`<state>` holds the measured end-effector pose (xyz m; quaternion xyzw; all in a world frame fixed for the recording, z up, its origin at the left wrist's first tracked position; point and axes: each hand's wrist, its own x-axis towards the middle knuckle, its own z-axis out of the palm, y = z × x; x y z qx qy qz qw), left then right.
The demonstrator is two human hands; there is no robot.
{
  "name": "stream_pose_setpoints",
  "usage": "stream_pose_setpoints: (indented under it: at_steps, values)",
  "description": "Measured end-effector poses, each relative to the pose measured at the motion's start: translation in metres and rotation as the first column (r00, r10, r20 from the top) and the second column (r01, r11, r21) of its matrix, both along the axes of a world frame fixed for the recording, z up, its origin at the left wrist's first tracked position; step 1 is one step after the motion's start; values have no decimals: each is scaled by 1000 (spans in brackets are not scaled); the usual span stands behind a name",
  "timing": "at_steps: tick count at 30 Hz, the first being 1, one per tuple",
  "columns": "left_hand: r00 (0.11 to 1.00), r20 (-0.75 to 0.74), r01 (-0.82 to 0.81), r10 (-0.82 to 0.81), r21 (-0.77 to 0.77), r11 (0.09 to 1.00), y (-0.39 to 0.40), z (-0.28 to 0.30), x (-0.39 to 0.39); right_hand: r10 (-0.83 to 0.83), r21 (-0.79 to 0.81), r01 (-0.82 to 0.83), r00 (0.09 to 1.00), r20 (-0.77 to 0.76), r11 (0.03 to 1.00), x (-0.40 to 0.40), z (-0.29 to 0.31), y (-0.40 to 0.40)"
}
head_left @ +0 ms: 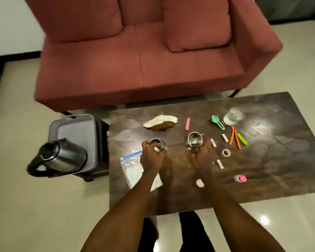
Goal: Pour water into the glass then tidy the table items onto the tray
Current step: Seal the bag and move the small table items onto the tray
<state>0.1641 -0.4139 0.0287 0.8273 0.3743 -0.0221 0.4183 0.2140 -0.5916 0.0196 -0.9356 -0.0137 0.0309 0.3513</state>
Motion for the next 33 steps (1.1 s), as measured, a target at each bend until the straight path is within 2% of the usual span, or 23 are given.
stream_pose_setpoints:
  at_steps: [2, 4, 7, 10, 12, 14, 18, 21, 26, 33]
  values:
    - [998, 11, -54, 54, 18, 998, 34, 15, -12, 51, 114, -50, 999, -4, 992, -8, 16, 37]
    - [992, 17, -129, 128, 31, 991, 70, 30, -20, 129, 120, -130, 991, 19, 984, -15, 29, 73]
    - [976, 48, -217, 213, 89, 972, 120, 51, -22, 315, -63, -312, 947, 59, 948, -18, 38, 118]
    - [946, 72, -324, 316, 157, 933, 168, 70, -22, 506, -250, -488, 862, 9, 836, -7, 40, 165]
    - [928, 115, -370, 354, 168, 914, 198, 83, -24, 598, -298, -577, 801, -25, 761, 2, 42, 199]
    - [932, 100, -363, 349, 229, 903, 228, 94, -27, 653, -292, -622, 757, 9, 726, 9, 48, 236]
    - [917, 74, -395, 392, 305, 867, 283, 109, -29, 705, -218, -678, 706, 73, 702, 14, 62, 295]
    - [890, 57, -448, 453, 292, 845, 322, 117, -28, 710, -124, -699, 698, 95, 704, 20, 69, 335]
    - [872, -52, -461, 487, 249, 852, 385, 115, -10, 717, -118, -707, 693, 81, 697, 34, 59, 386]
    - [837, -262, -457, 481, 153, 877, 476, 55, 25, 683, -34, -685, 729, -49, 728, 56, 12, 473]
